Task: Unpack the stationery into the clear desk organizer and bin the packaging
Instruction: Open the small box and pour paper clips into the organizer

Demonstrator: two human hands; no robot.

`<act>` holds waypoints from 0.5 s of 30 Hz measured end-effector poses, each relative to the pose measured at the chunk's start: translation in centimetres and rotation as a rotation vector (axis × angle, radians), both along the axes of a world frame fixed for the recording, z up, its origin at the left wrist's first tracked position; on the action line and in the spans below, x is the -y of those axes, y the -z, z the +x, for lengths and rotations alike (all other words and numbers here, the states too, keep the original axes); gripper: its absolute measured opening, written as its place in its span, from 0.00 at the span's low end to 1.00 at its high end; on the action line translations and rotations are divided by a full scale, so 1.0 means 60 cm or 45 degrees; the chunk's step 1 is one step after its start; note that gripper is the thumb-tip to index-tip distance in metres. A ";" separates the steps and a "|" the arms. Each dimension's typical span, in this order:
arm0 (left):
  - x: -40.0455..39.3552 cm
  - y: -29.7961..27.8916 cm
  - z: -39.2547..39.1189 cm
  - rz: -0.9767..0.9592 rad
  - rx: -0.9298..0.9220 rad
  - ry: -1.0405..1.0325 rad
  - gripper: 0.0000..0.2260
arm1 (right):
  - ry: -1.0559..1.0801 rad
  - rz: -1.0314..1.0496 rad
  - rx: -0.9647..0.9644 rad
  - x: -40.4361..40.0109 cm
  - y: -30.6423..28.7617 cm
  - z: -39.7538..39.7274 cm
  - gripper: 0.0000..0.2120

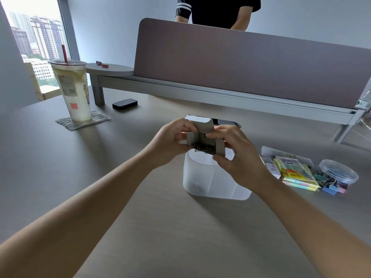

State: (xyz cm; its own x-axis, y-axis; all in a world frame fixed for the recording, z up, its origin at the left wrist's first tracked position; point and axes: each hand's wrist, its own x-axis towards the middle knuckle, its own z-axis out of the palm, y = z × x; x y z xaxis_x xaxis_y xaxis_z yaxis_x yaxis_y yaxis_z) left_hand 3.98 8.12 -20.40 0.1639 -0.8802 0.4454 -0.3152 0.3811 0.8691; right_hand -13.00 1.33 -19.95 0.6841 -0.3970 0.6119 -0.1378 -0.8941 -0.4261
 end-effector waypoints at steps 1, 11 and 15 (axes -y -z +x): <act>0.001 0.000 -0.001 0.006 0.003 0.003 0.20 | 0.005 -0.004 0.006 0.000 0.000 -0.001 0.22; 0.004 -0.001 -0.005 0.019 0.047 -0.073 0.22 | 0.086 0.088 -0.024 -0.008 -0.004 -0.007 0.21; -0.002 -0.004 0.001 0.006 0.115 -0.143 0.24 | 0.109 0.160 -0.061 -0.017 -0.010 0.000 0.20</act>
State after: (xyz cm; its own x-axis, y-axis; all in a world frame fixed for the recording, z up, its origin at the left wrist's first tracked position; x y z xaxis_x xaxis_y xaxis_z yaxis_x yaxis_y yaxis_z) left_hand 4.07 8.22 -20.17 0.2209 -0.8606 0.4588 -0.4323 0.3353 0.8371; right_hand -13.02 2.38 -19.32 0.6717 -0.5262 0.5214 -0.2336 -0.8184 -0.5250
